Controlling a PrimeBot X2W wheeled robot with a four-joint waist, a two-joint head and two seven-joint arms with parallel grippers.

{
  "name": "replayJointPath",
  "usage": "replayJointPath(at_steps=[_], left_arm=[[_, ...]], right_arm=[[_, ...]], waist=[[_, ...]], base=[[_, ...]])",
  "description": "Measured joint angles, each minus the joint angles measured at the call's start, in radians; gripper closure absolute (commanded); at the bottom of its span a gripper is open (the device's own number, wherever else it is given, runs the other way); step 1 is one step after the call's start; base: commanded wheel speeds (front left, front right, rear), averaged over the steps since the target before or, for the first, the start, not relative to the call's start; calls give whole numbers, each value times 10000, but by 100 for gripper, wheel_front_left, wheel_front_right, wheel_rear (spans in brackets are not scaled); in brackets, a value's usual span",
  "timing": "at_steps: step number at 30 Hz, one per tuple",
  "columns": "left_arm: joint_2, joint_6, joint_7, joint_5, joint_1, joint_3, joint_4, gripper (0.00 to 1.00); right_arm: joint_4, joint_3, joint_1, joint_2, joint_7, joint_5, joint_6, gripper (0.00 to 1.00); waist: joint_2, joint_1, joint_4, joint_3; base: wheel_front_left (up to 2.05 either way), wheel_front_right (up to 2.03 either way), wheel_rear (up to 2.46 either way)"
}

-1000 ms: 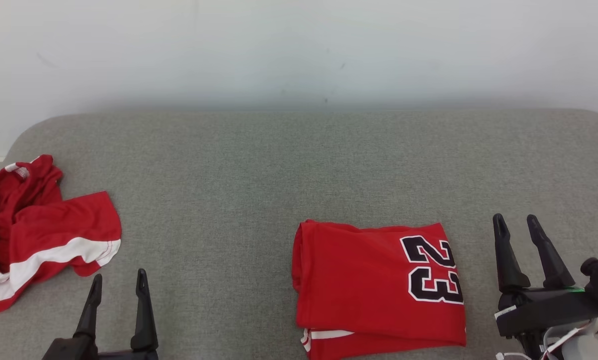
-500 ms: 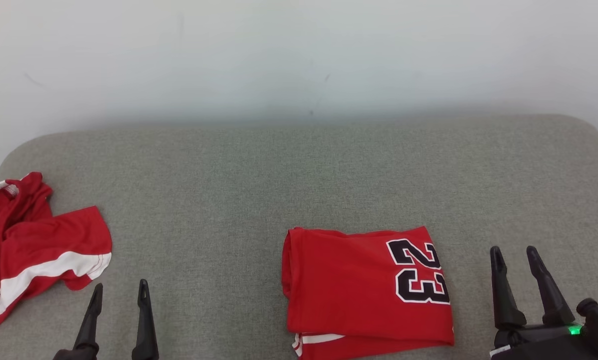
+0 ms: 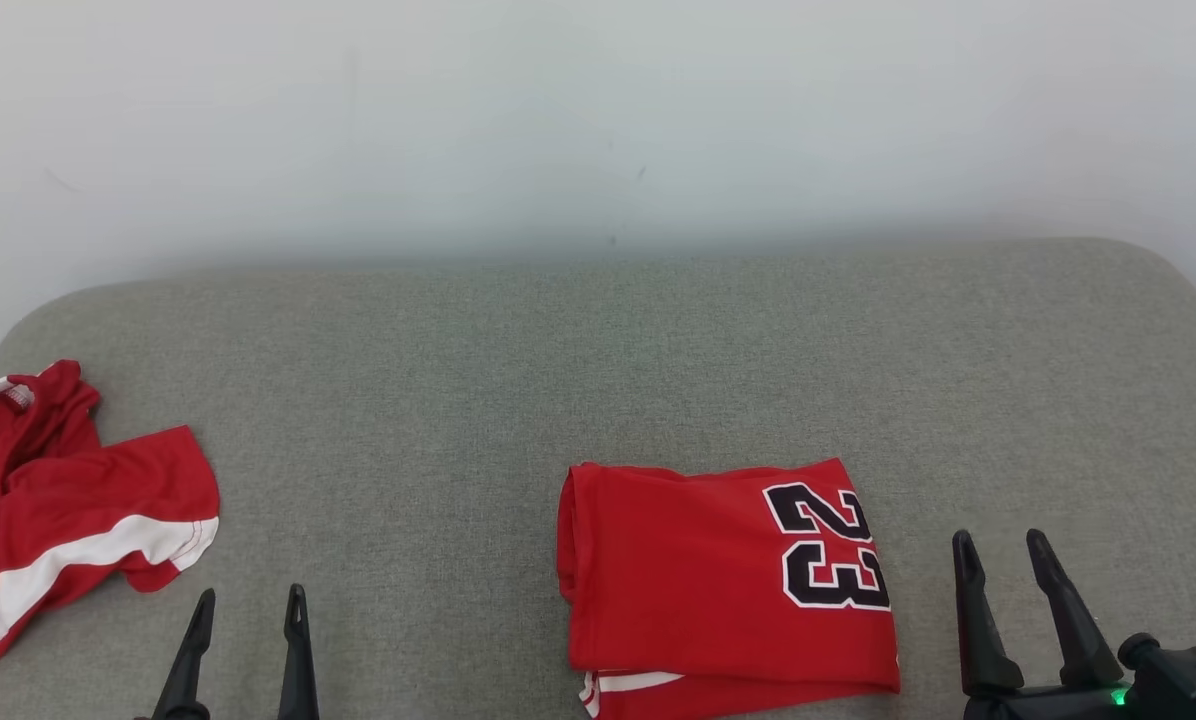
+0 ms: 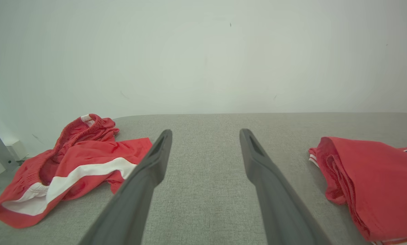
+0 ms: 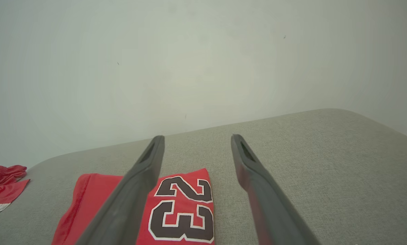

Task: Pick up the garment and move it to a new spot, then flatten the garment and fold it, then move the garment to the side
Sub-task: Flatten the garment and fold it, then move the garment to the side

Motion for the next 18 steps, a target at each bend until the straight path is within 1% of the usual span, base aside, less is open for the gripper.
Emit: replayJointPath(at_steps=[6,18], left_arm=[[82,-19,0,86,34,-82,150,0],[144,65,0,293,75,-224,274,0]], right_arm=[[522,169,-14,-15,94,-209,0,0],[901,199,-148,4,130,-339,0,0]], waist=[[0,1,75,-7],[0,1,143,12]], base=[[0,0,0],[0,0,0]])
